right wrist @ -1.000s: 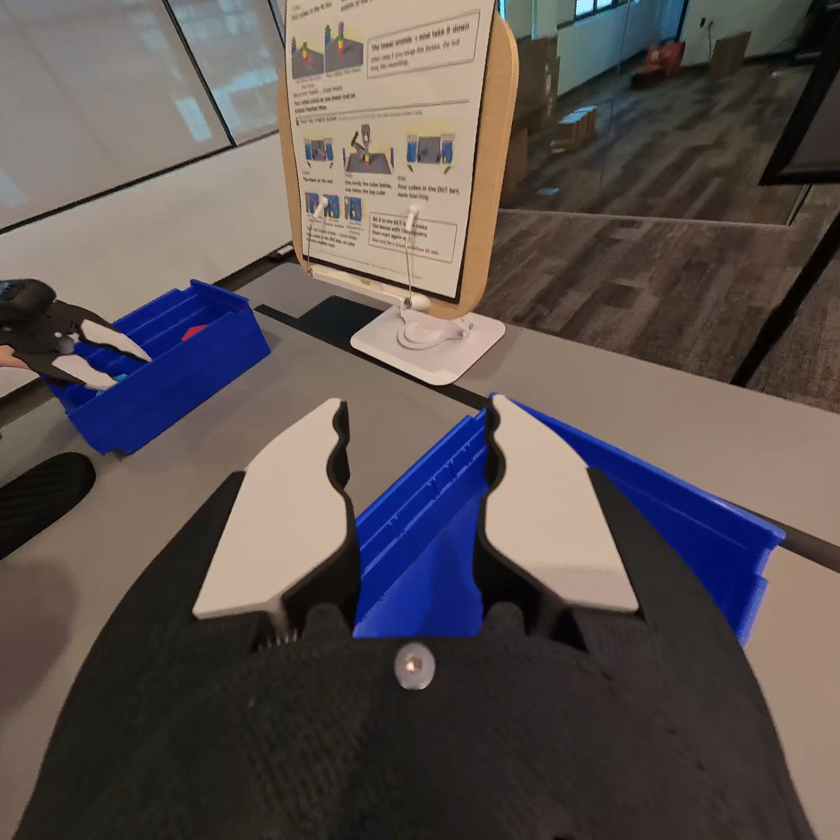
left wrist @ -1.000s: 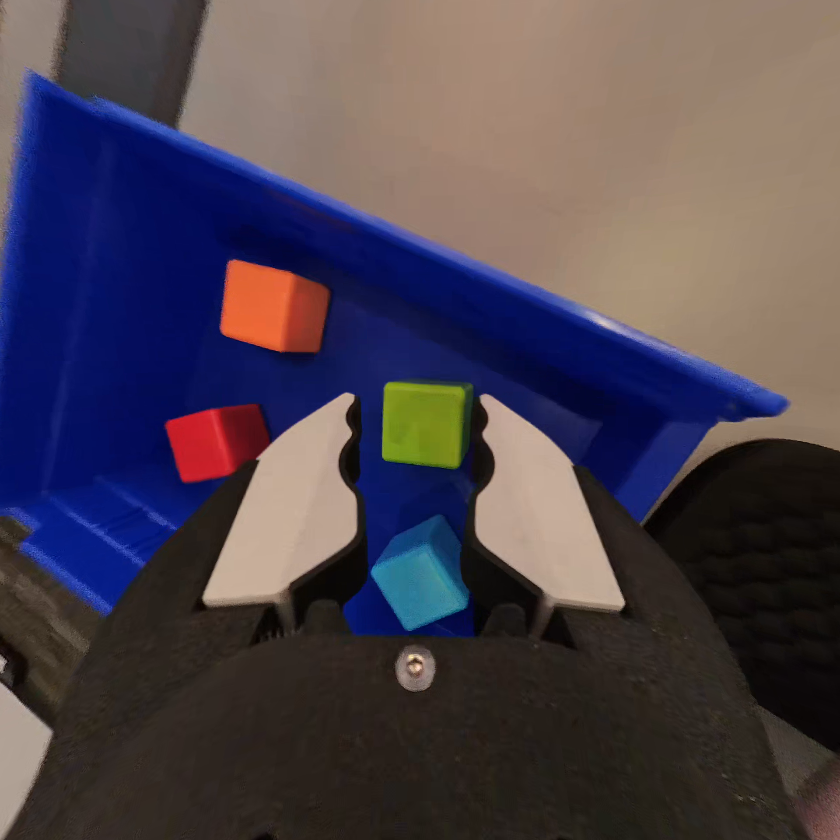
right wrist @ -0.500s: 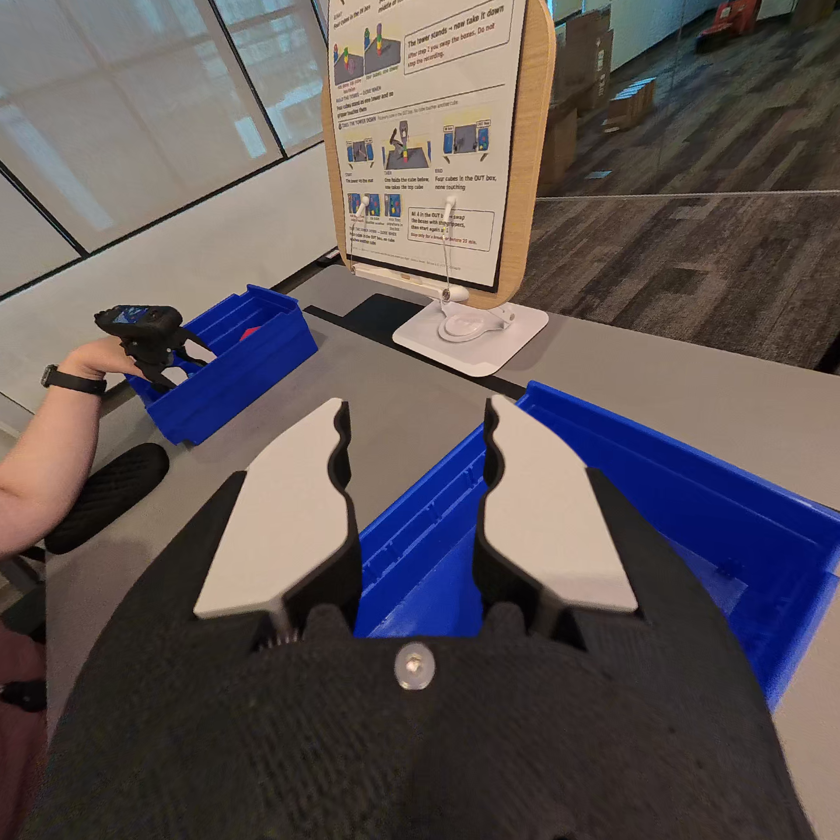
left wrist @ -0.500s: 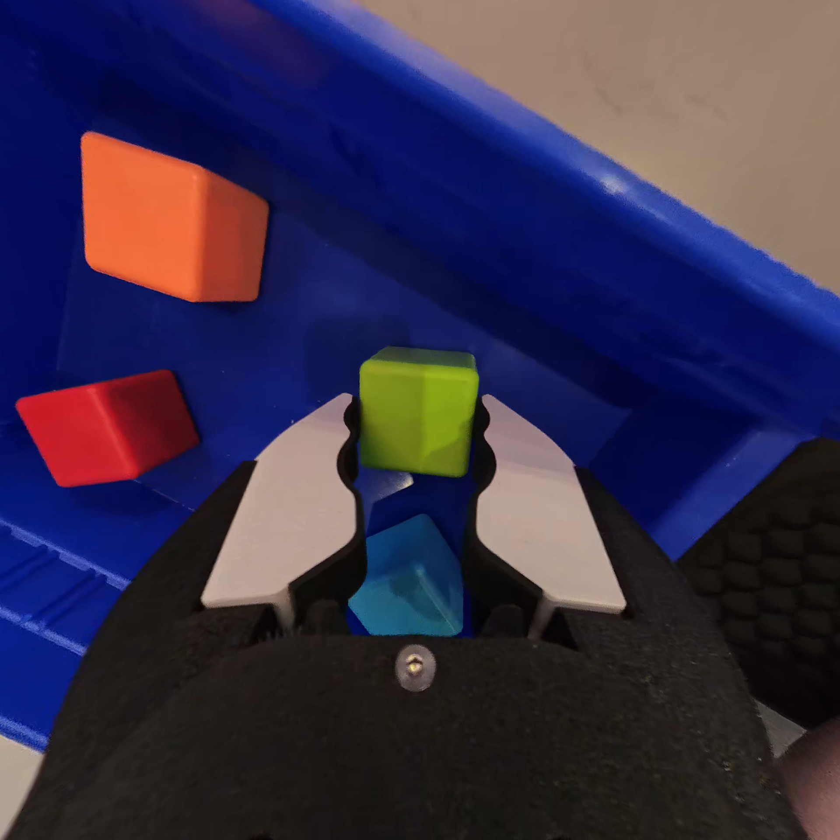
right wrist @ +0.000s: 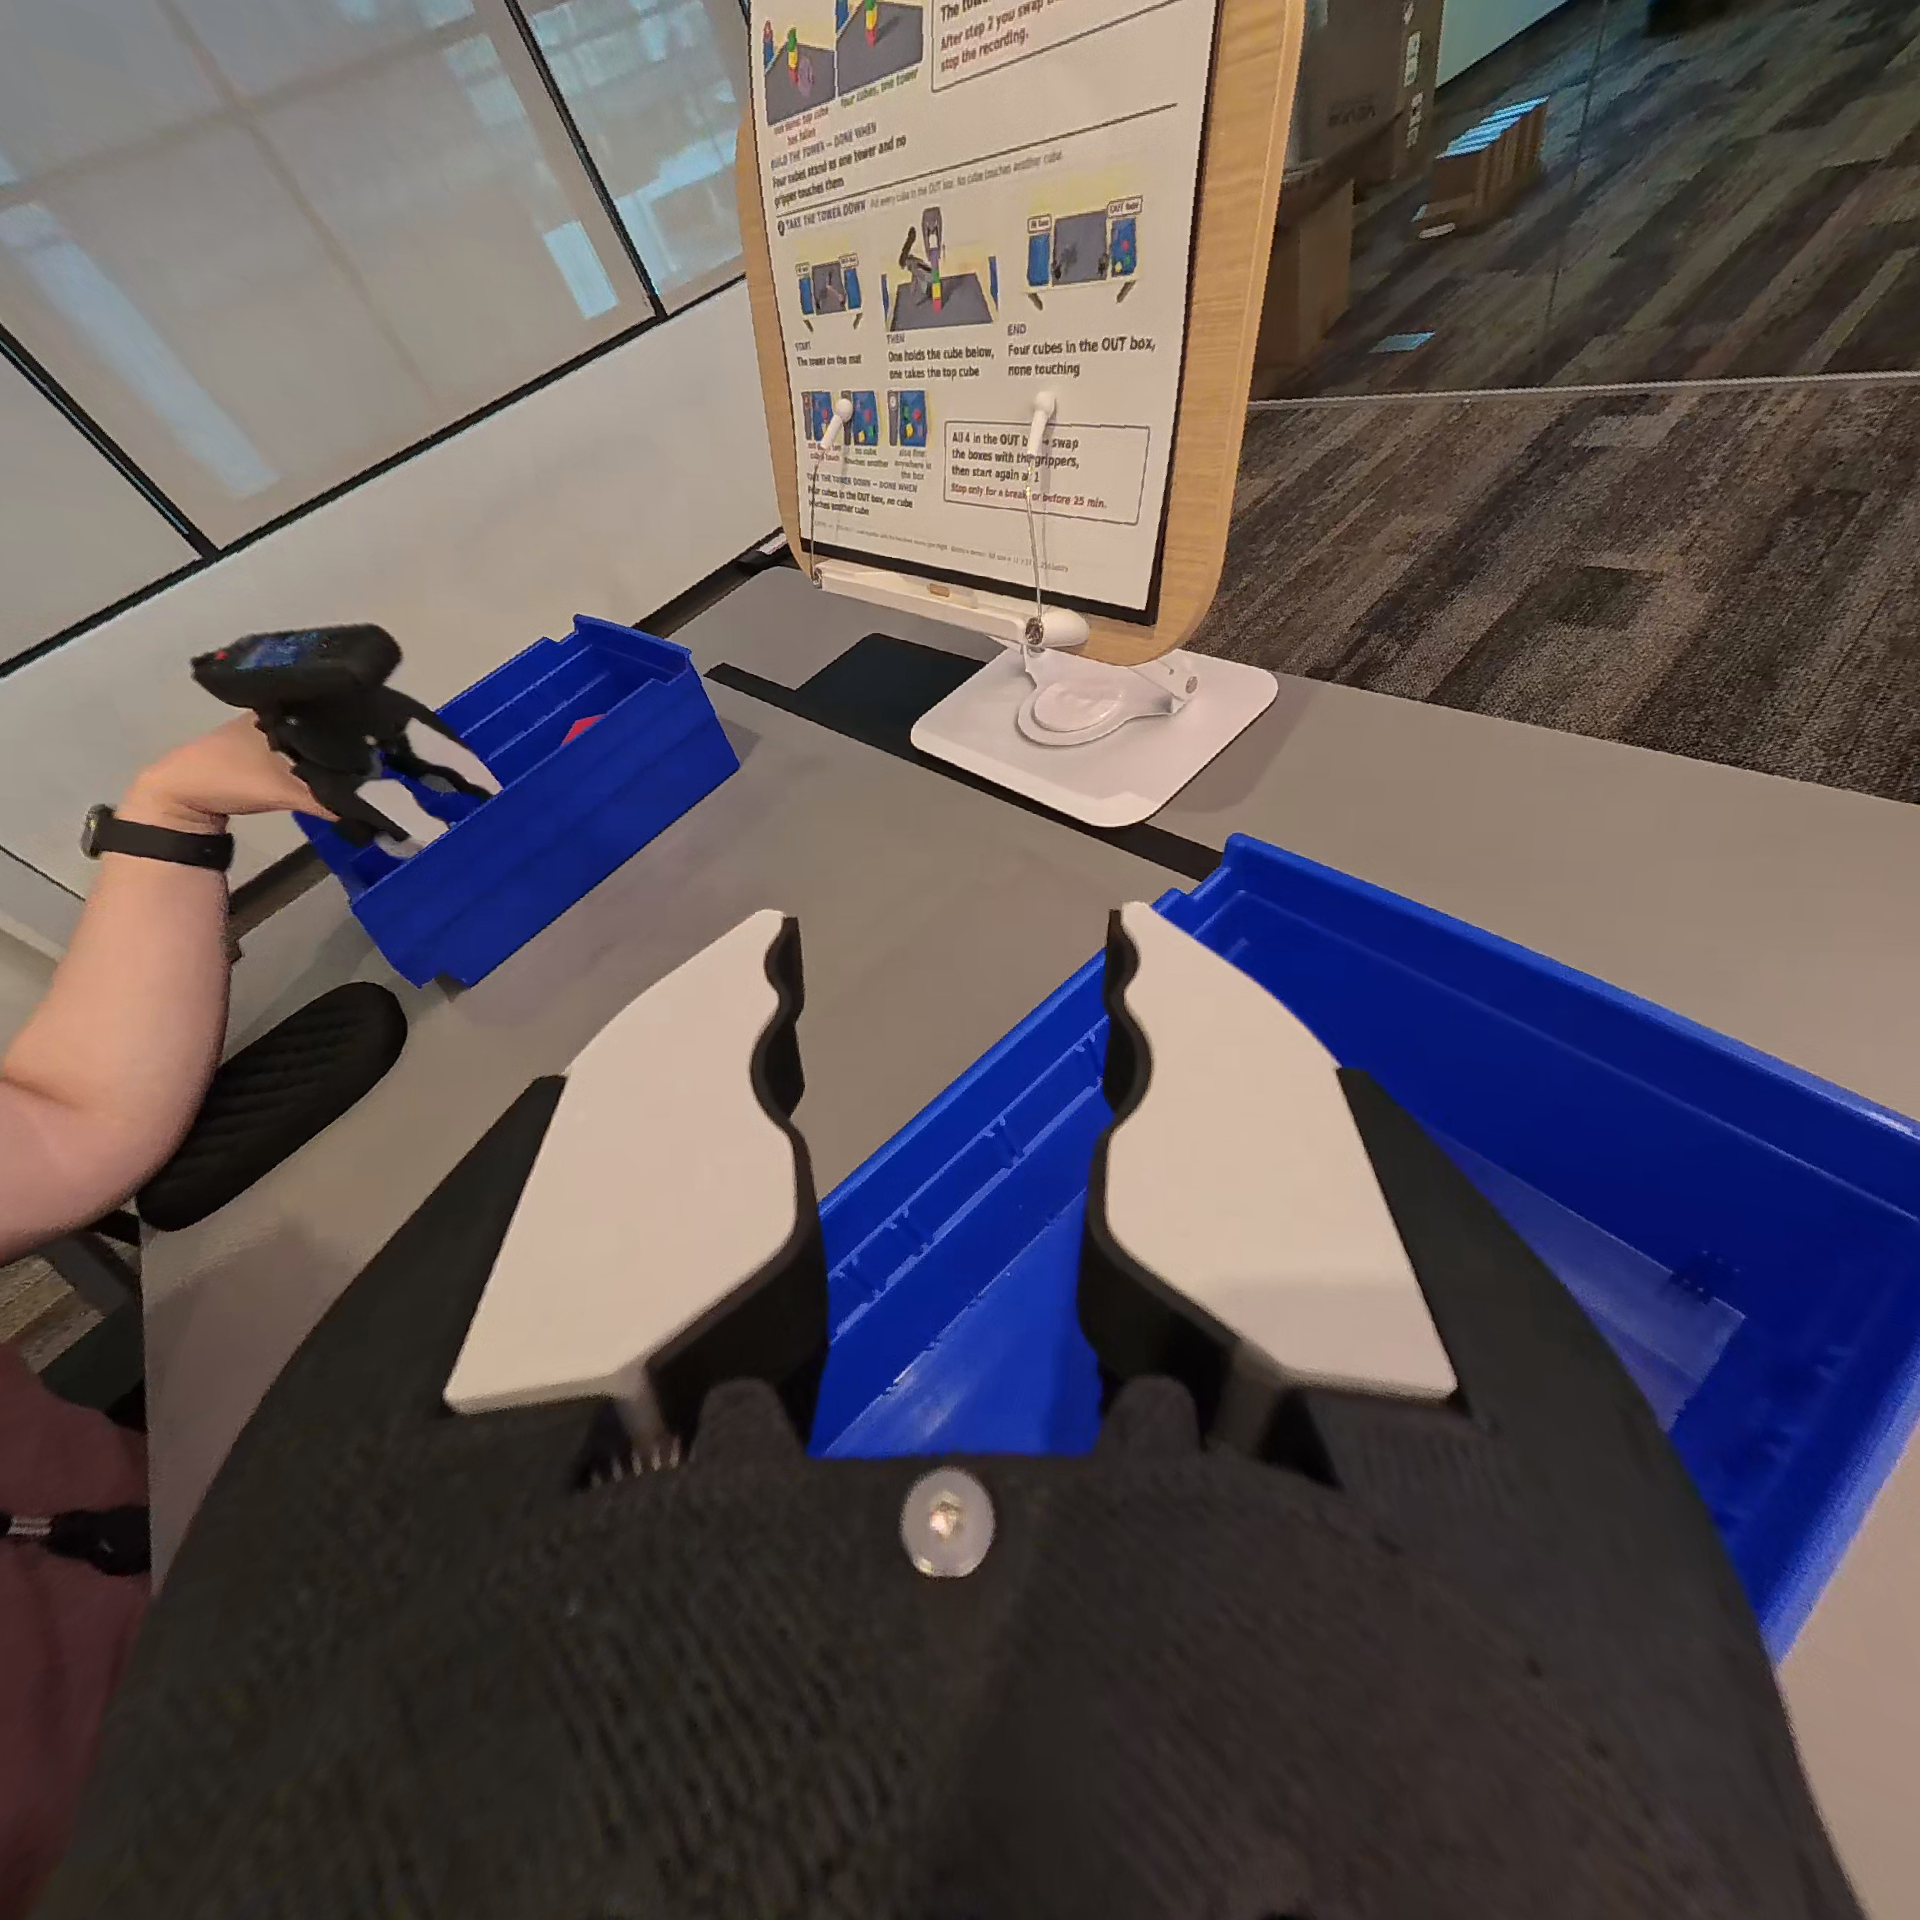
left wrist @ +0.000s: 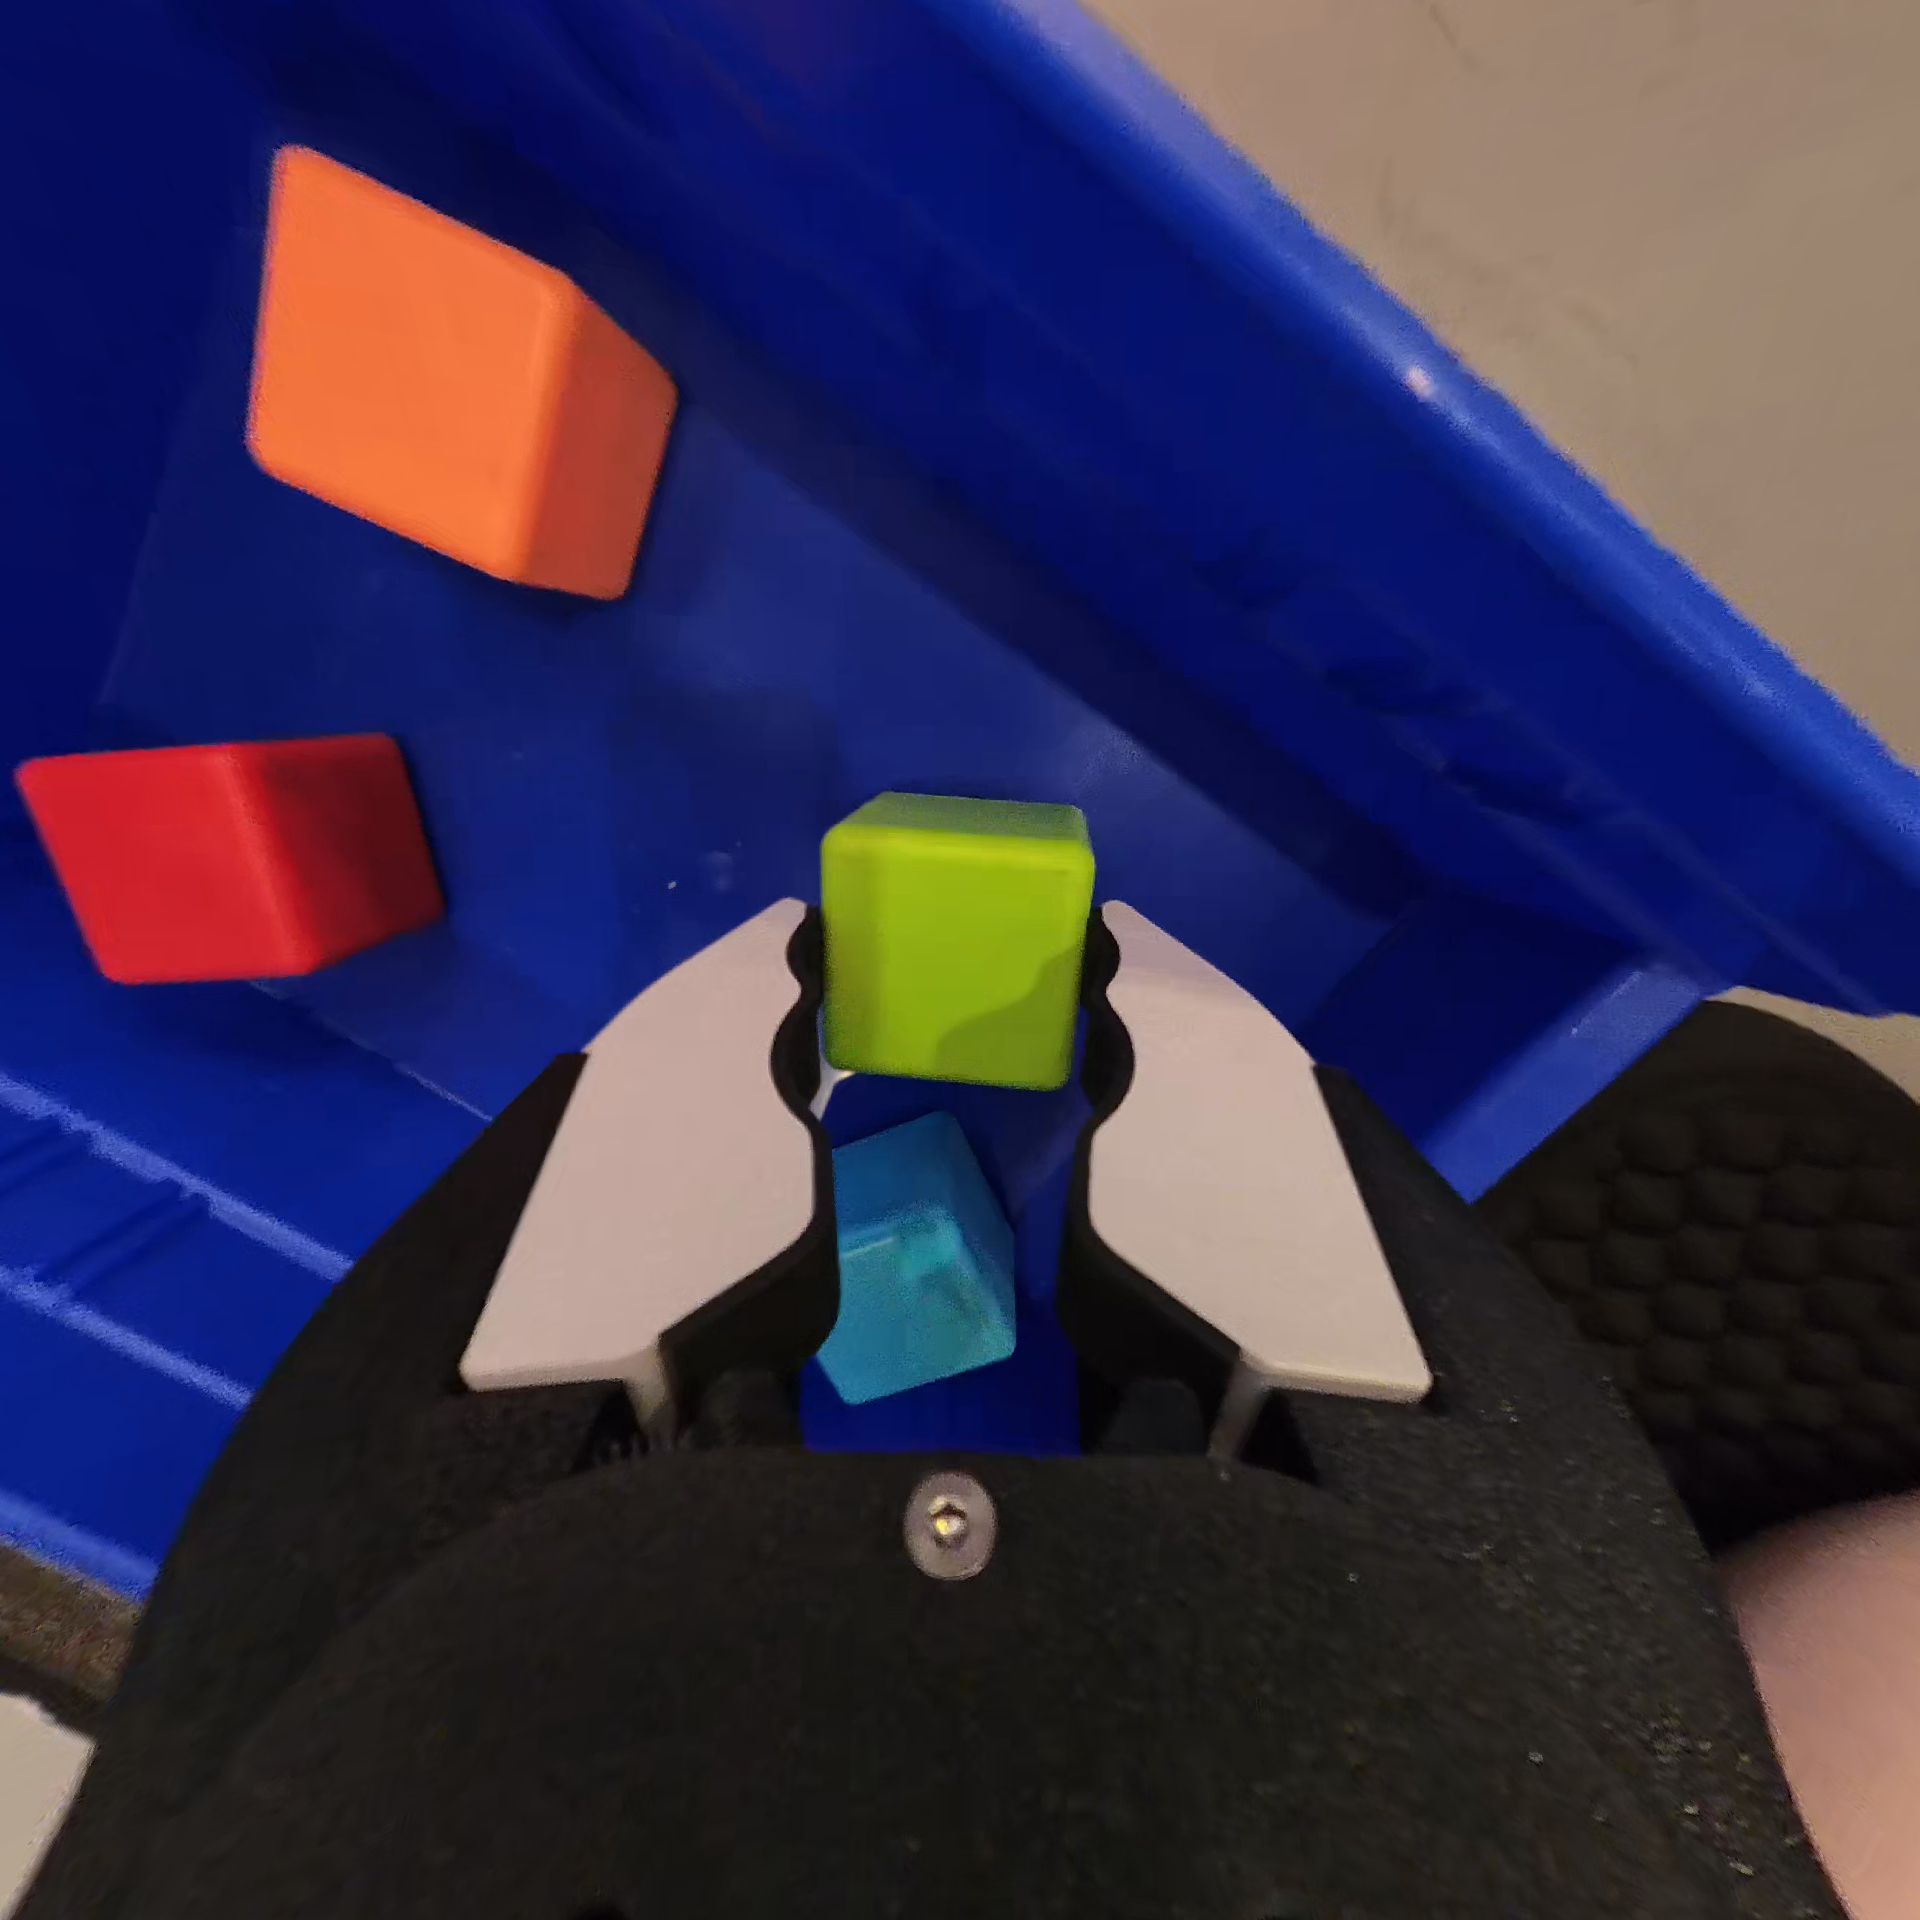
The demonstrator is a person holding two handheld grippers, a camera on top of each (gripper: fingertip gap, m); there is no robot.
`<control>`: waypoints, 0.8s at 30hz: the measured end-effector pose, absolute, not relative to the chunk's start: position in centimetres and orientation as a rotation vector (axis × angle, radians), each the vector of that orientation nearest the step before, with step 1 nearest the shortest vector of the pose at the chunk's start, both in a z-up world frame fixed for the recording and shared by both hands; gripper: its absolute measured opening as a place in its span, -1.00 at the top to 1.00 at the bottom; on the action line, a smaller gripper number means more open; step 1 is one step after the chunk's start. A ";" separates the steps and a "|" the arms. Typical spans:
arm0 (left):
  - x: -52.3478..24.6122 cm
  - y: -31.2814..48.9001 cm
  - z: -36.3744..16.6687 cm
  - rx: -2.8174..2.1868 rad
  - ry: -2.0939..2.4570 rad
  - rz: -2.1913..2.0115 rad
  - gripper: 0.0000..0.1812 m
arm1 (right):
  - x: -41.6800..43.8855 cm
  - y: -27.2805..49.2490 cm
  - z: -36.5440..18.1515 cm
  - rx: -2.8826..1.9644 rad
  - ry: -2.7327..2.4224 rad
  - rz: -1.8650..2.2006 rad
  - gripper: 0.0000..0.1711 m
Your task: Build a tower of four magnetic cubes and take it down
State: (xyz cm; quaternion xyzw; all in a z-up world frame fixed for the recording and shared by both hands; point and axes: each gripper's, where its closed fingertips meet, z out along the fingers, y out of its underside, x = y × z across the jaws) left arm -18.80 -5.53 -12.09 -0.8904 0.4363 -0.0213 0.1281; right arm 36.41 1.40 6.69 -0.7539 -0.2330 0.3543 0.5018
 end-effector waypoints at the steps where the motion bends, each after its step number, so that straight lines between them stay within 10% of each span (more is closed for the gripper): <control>1: -18.9 -5.4 -11.4 -2.557 1.259 -0.048 0.48 | 36.4 1.4 6.7 -1.822 -0.564 0.858 0.33; 13: -8.2 -7.1 3.0 -1.978 1.481 0.078 0.48 | 37.5 0.6 8.5 -1.763 -0.551 0.870 0.34; 24: 11.0 -3.9 -7.3 -1.889 1.943 -0.208 0.48 | 36.6 0.3 7.9 -1.774 -0.597 0.884 0.35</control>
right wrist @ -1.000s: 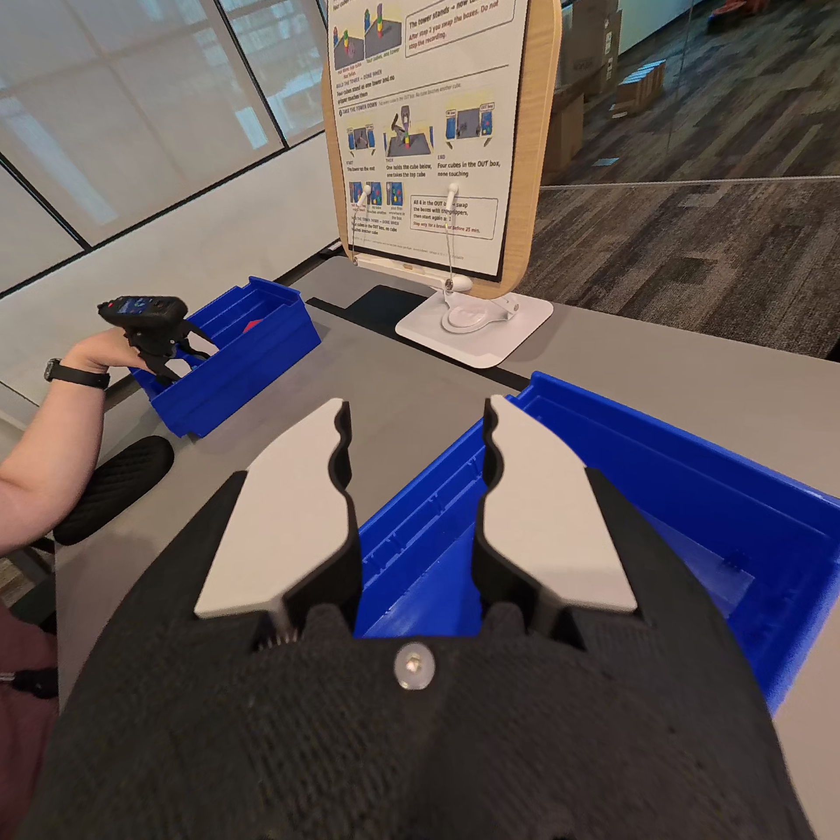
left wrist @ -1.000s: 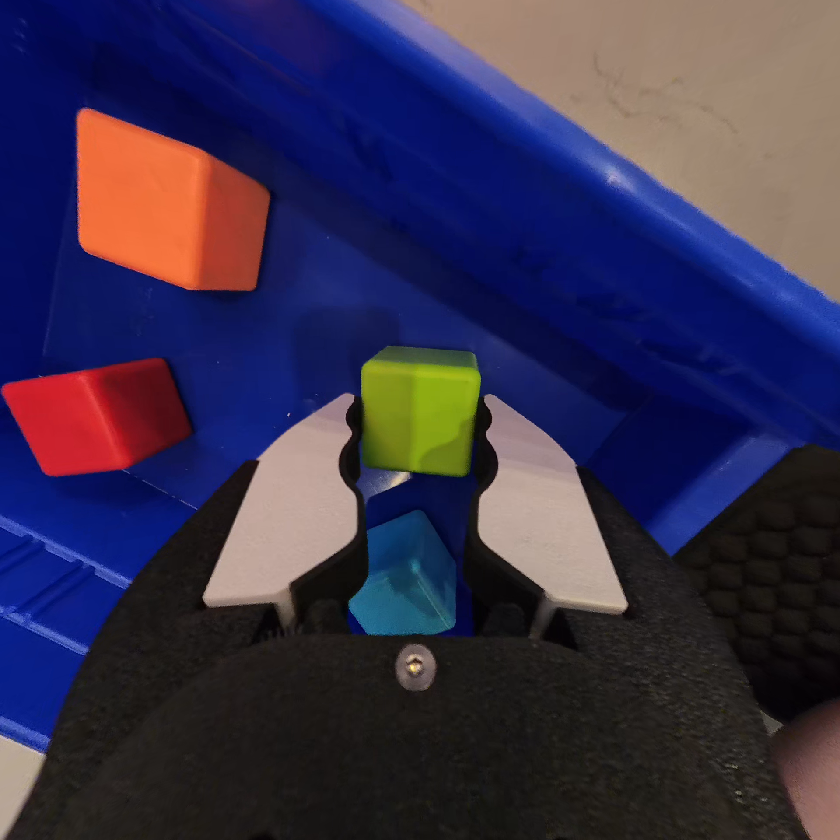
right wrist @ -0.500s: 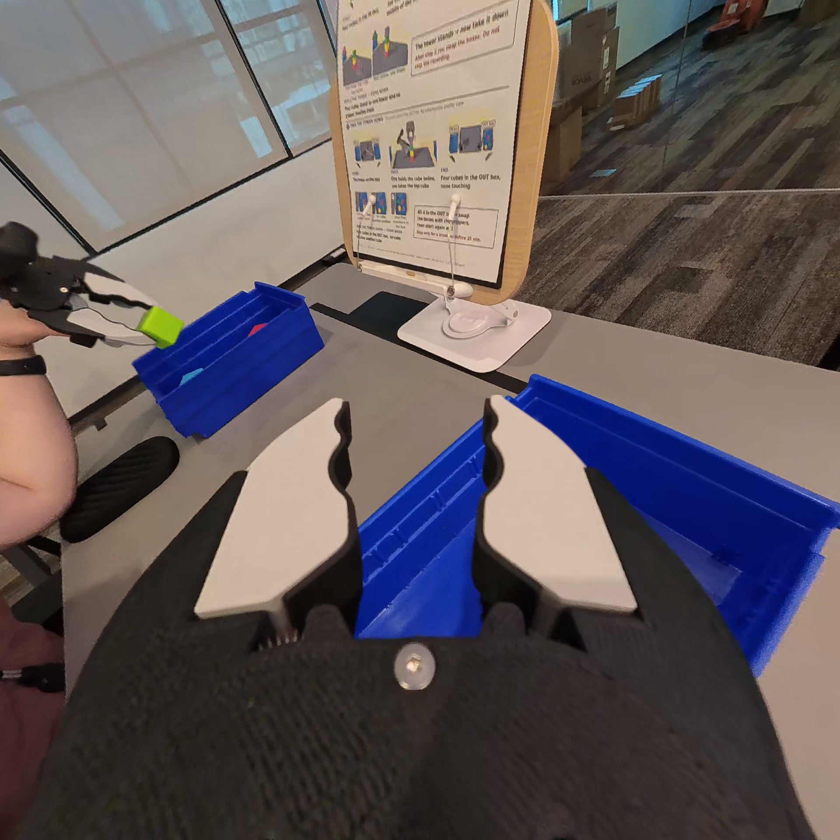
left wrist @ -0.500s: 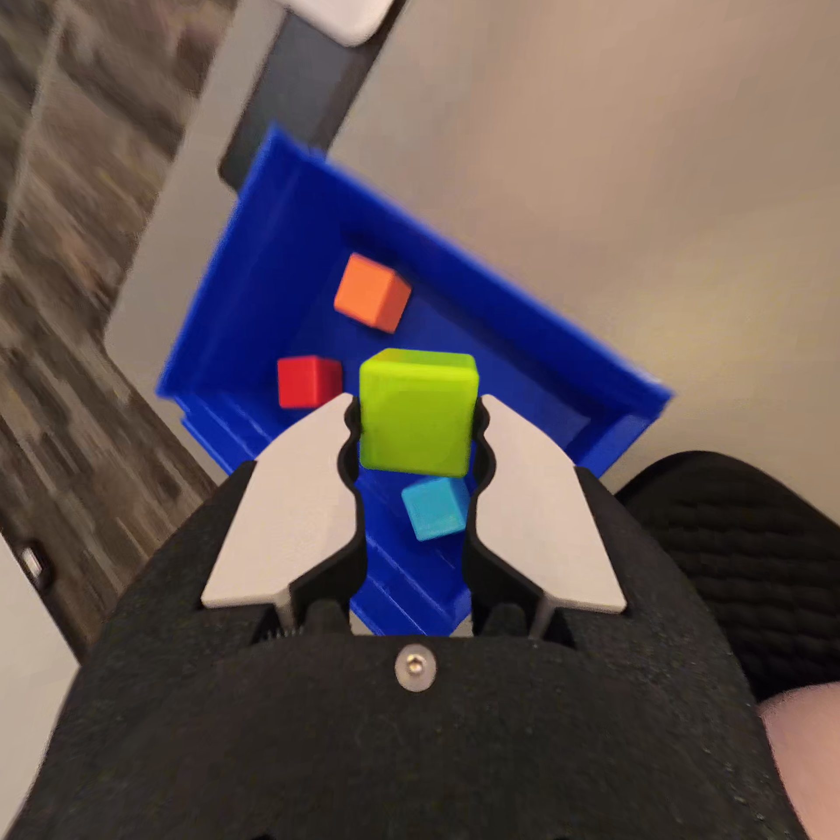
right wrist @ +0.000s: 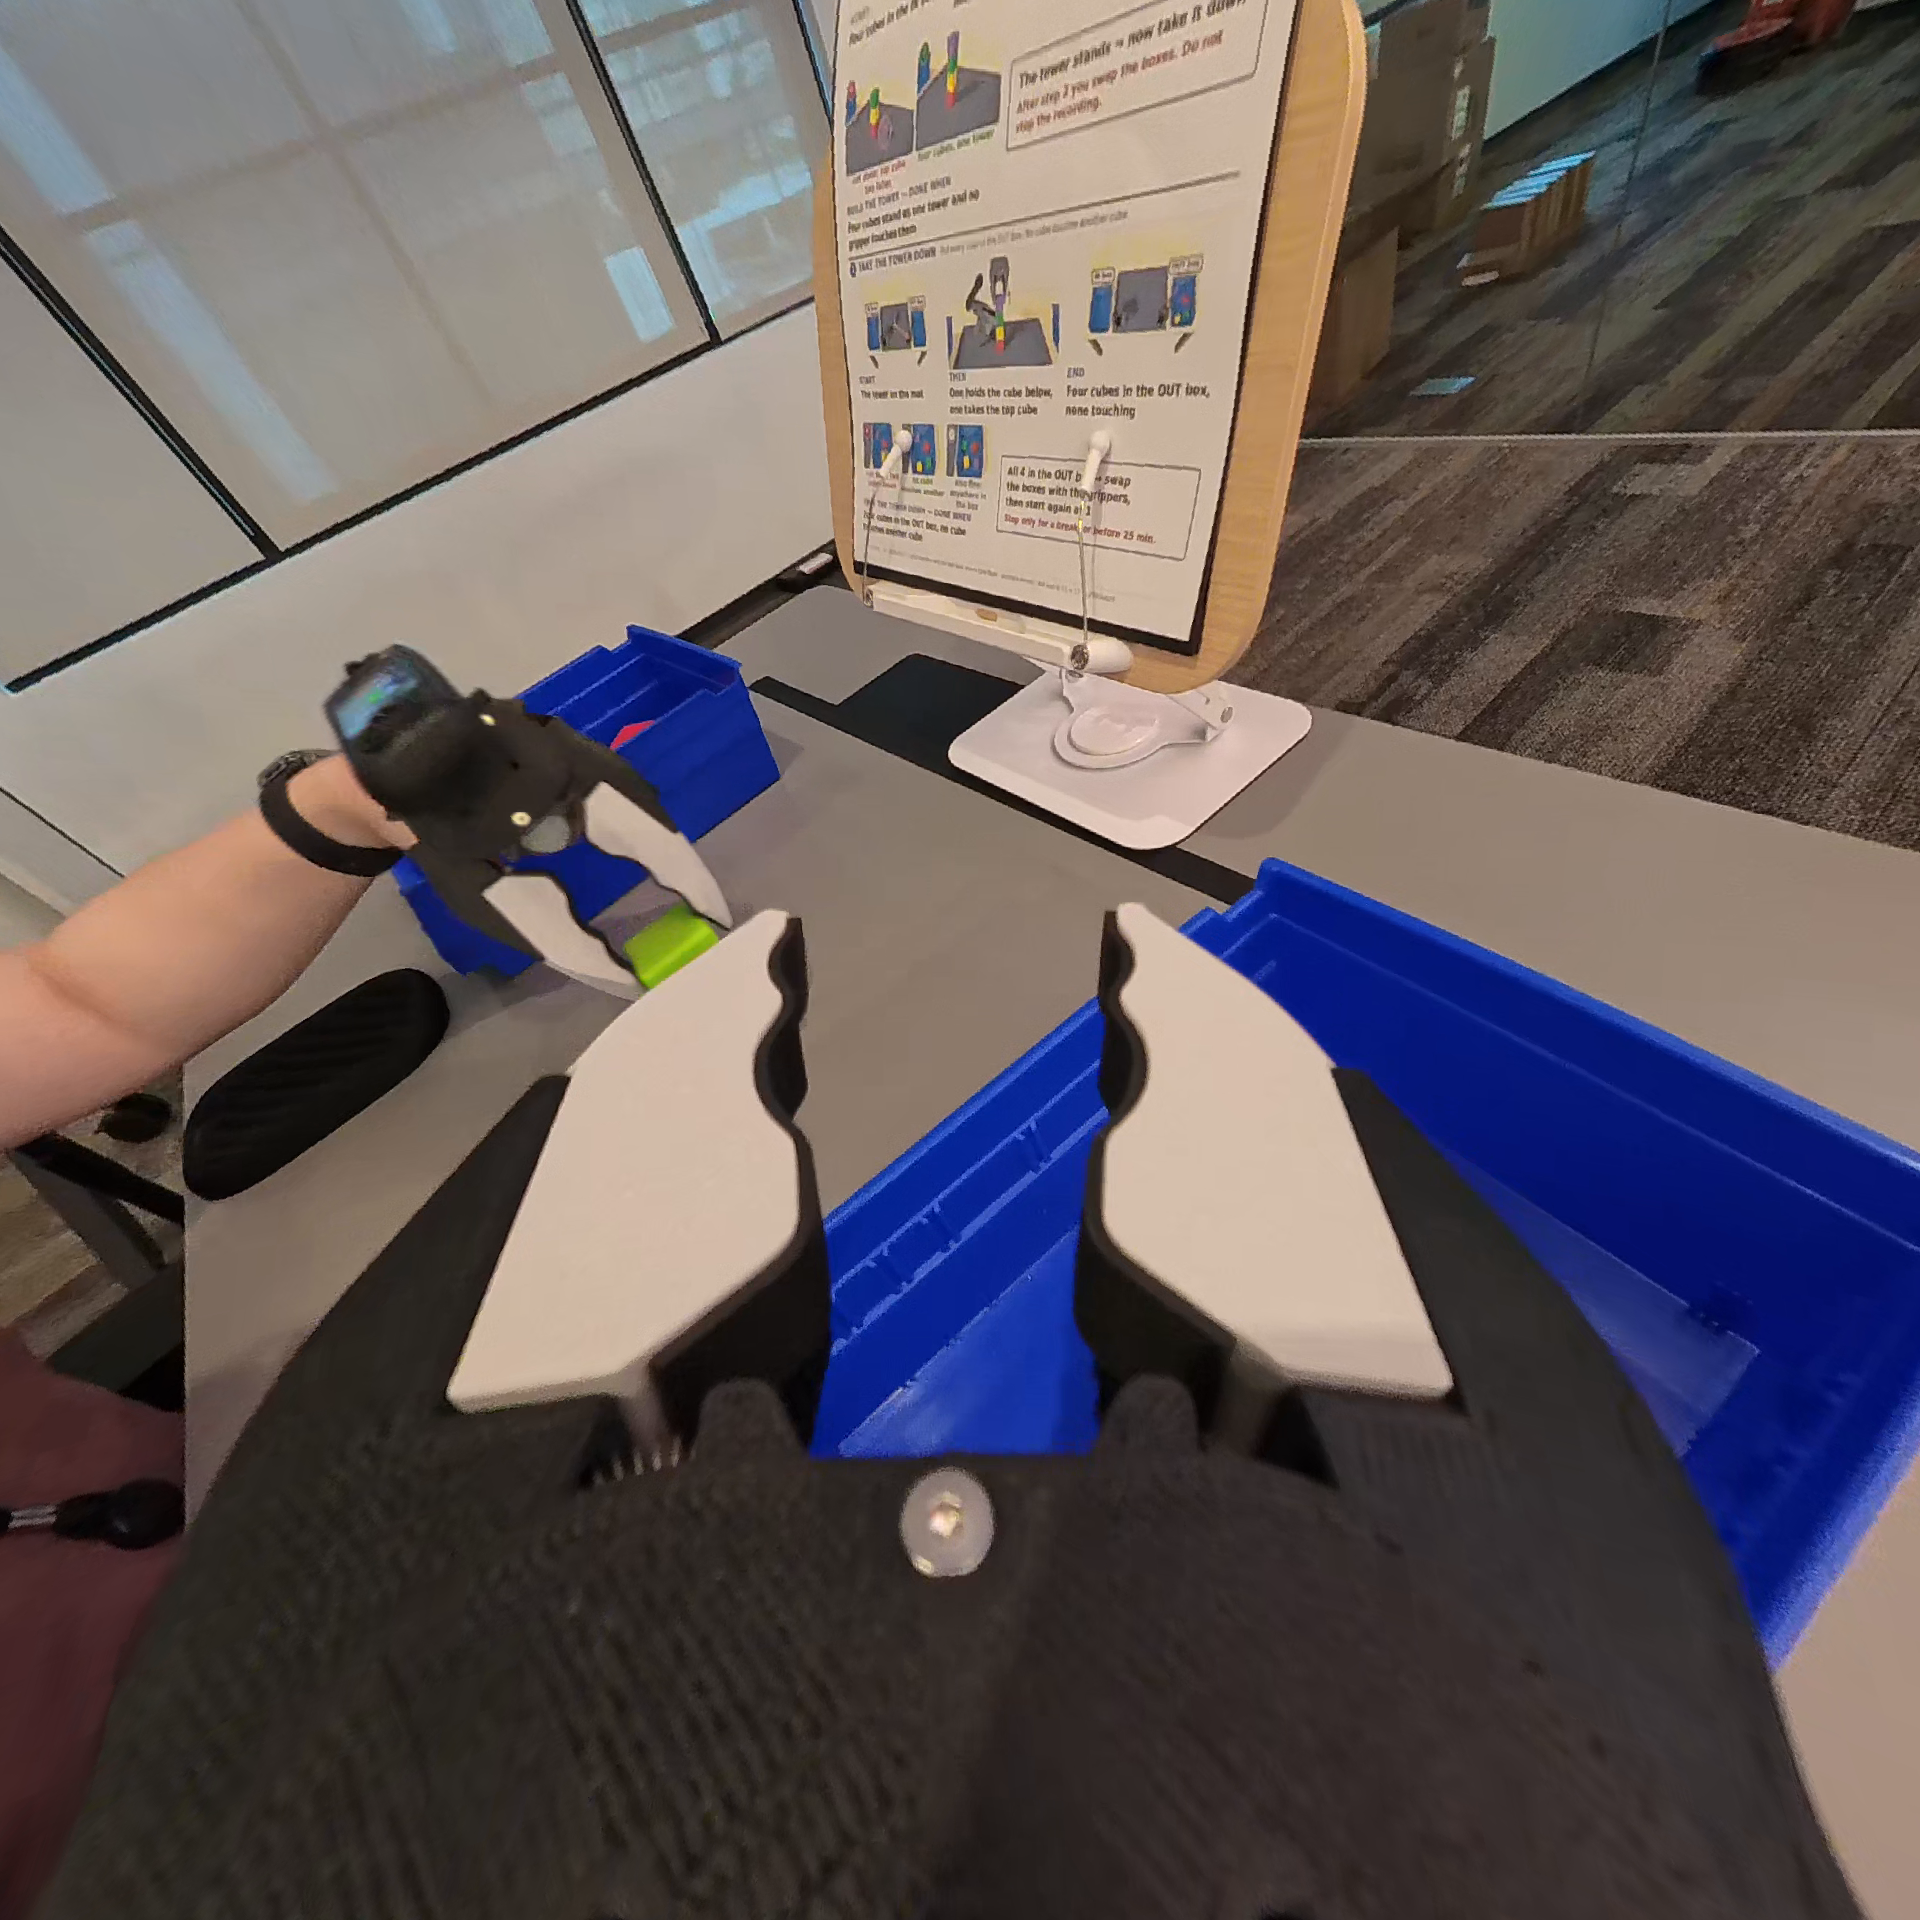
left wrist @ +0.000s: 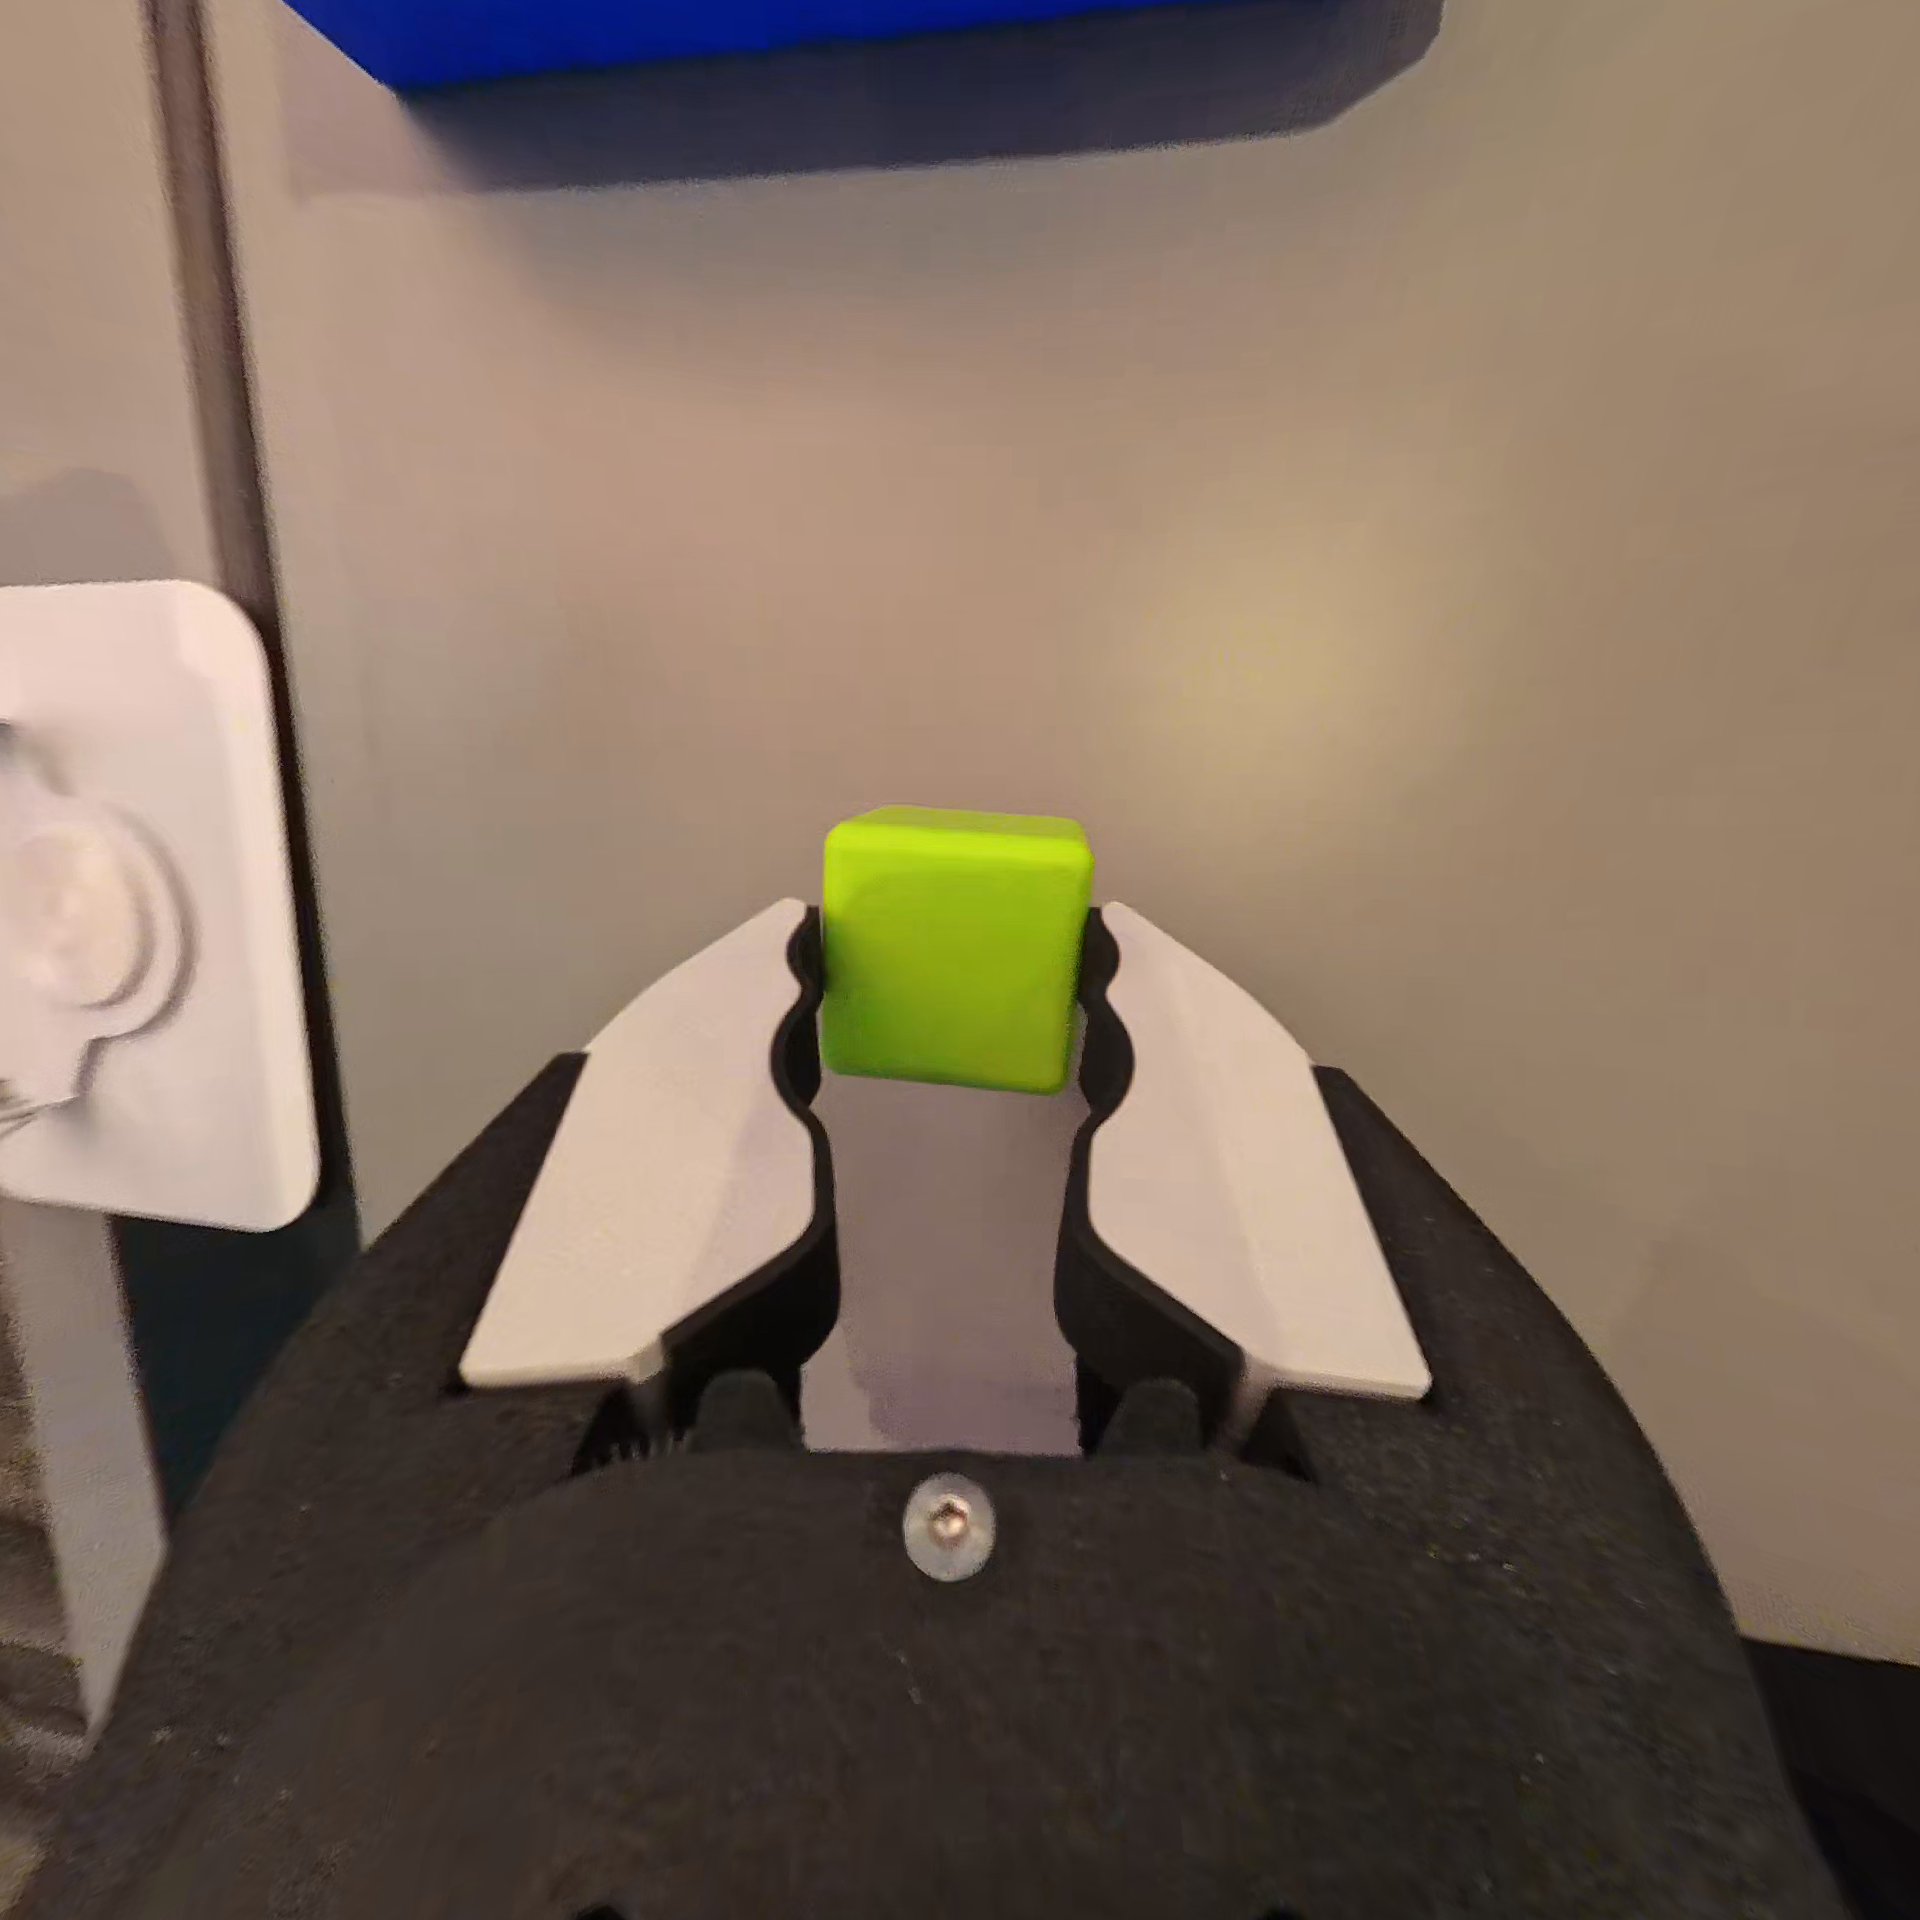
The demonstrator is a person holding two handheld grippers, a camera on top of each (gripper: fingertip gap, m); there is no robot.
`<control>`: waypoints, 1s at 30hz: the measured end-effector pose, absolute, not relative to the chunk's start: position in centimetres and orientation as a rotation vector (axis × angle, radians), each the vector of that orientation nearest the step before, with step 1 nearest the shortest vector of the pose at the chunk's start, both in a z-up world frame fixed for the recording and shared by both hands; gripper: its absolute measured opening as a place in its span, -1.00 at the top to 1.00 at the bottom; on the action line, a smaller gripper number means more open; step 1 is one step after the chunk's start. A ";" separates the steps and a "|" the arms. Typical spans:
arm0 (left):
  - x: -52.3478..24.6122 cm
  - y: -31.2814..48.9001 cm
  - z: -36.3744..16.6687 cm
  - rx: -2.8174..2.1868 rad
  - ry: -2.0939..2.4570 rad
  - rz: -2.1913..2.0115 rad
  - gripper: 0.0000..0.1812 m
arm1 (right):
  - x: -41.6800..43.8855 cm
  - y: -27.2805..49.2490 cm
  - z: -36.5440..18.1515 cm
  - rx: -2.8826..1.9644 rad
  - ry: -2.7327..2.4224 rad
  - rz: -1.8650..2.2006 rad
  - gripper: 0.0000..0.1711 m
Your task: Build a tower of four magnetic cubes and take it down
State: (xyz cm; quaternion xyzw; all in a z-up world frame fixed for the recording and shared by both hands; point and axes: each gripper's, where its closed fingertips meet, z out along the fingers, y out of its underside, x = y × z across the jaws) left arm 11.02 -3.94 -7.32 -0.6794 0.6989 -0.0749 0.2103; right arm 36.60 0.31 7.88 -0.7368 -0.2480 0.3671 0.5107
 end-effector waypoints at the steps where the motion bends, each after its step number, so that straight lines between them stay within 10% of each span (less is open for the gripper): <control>1: 11.2 -3.6 -8.3 -1.915 1.959 -0.207 0.48 | 36.6 0.3 7.7 -1.780 -0.602 0.882 0.35; 23: 10.7 -1.5 -14.1 -2.011 1.964 -0.179 0.47 | 35.7 0.4 6.7 -1.804 -0.707 0.795 0.41; 30: 11.0 -3.2 -6.9 -1.966 1.783 -0.374 0.34 | 36.5 0.4 6.2 -1.815 -0.678 0.802 0.40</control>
